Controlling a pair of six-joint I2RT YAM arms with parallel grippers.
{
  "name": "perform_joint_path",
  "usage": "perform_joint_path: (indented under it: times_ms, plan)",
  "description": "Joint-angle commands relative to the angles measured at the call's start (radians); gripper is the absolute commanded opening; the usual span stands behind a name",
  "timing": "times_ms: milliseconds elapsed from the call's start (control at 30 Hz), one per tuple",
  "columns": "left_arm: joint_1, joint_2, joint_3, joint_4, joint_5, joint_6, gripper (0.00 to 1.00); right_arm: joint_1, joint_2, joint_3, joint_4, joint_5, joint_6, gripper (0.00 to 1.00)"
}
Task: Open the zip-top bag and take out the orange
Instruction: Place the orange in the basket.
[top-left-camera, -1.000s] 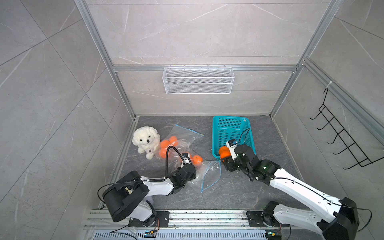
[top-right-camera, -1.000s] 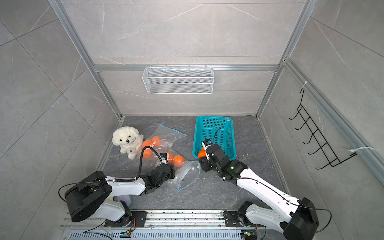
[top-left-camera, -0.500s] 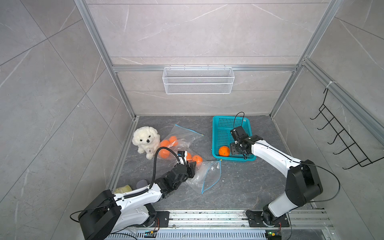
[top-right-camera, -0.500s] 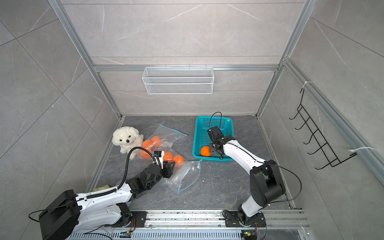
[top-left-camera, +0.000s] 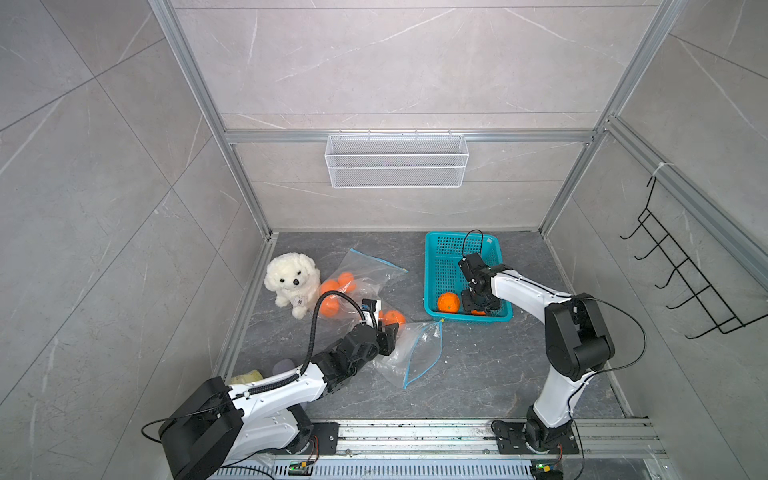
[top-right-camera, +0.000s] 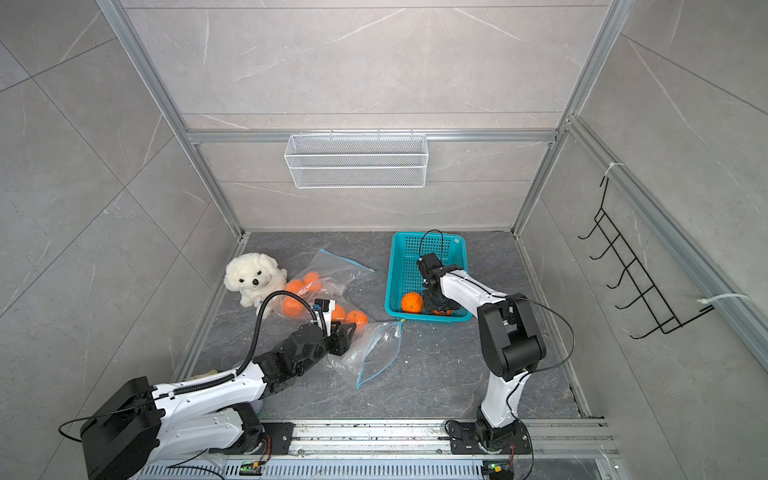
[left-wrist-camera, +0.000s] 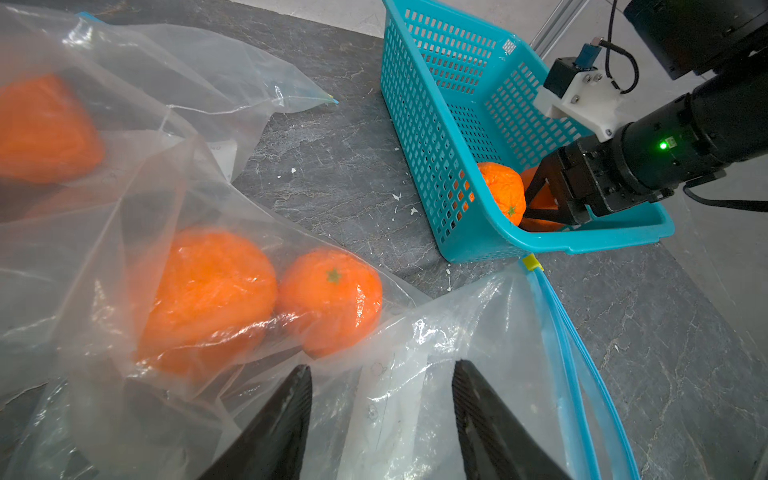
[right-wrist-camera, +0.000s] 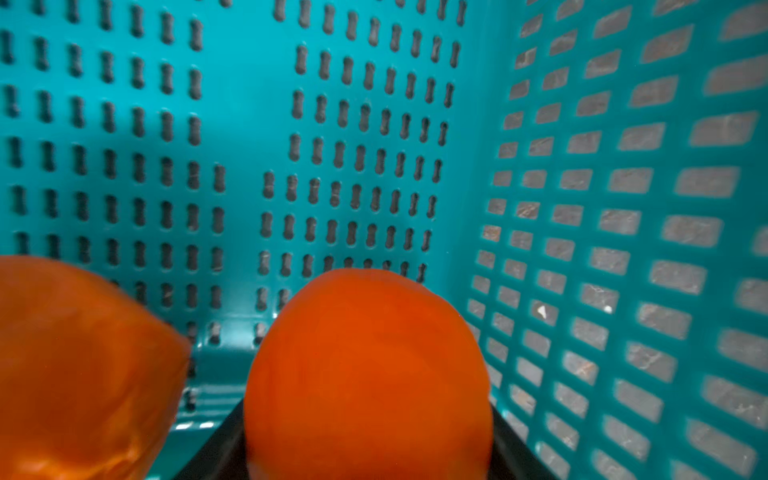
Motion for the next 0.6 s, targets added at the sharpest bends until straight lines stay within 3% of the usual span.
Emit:
perform_joint_path:
  times_ms: [0, 67, 200, 367, 567]
  plan:
    - [0.003, -0.001, 0.028, 0.014, 0.012, 0.023, 0.59, -0.014, 0.024, 0.016, -0.035, -0.018, 0.004, 0.53]
    - [0.003, -0.002, 0.029, 0.012, 0.012, 0.024, 0.58, -0.015, 0.018, 0.016, -0.029, -0.029, 0.004, 0.57]
    - [0.003, 0.004, 0.037, 0.007, 0.006, 0.027, 0.58, -0.014, -0.01, 0.011, -0.018, -0.041, 0.004, 0.74]
    - [0.003, 0.02, 0.063, -0.005, 0.003, 0.034, 0.59, -0.014, -0.101, -0.028, 0.042, -0.051, 0.007, 0.81]
    - [0.008, 0.03, 0.096, -0.019, -0.04, 0.085, 0.58, -0.001, -0.437, -0.224, 0.288, 0.023, 0.011, 0.86]
